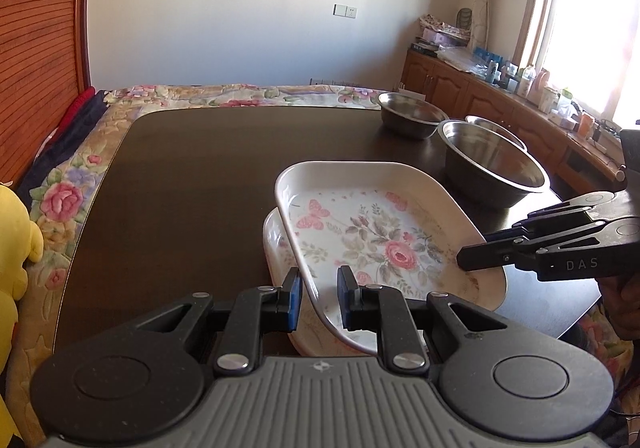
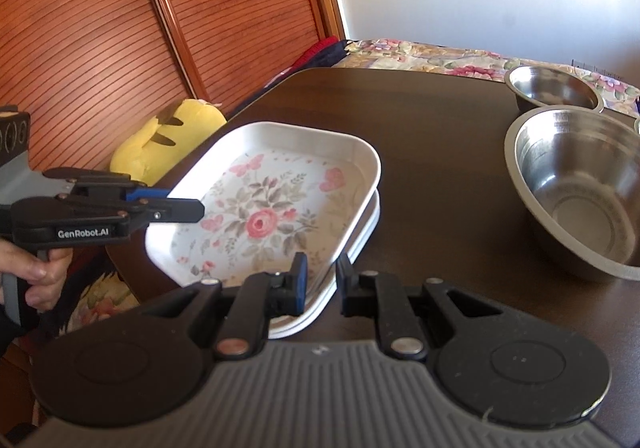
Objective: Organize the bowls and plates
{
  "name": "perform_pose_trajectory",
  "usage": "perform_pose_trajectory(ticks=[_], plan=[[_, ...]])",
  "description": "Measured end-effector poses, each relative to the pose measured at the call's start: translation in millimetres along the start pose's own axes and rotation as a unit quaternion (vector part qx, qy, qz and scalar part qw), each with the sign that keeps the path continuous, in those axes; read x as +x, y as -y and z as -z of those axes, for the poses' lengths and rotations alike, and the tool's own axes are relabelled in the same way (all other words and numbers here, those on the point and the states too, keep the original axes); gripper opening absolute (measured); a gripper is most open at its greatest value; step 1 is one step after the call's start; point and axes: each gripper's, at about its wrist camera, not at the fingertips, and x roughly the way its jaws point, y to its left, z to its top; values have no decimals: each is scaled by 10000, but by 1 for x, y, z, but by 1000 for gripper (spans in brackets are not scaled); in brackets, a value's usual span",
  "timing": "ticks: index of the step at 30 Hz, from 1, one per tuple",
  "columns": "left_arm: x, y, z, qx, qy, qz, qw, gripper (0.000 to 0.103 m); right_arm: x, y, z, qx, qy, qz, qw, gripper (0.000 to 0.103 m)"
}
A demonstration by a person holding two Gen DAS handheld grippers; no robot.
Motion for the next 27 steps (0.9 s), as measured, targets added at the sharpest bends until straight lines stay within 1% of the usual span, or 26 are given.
perform_pose_trajectory(ticks=[20, 23, 27], plan=[[6, -2, 4, -44, -30, -20, 10000, 21, 0, -5, -1, -9, -10, 110, 9999, 17], [6, -2, 6, -72, -21, -40, 10000, 21, 0, -6, 0, -16, -25, 105, 9999, 18], [6, -2, 4, -105, 11, -43, 9999, 21, 1, -9, 0, -110, -1, 128, 9999, 23]])
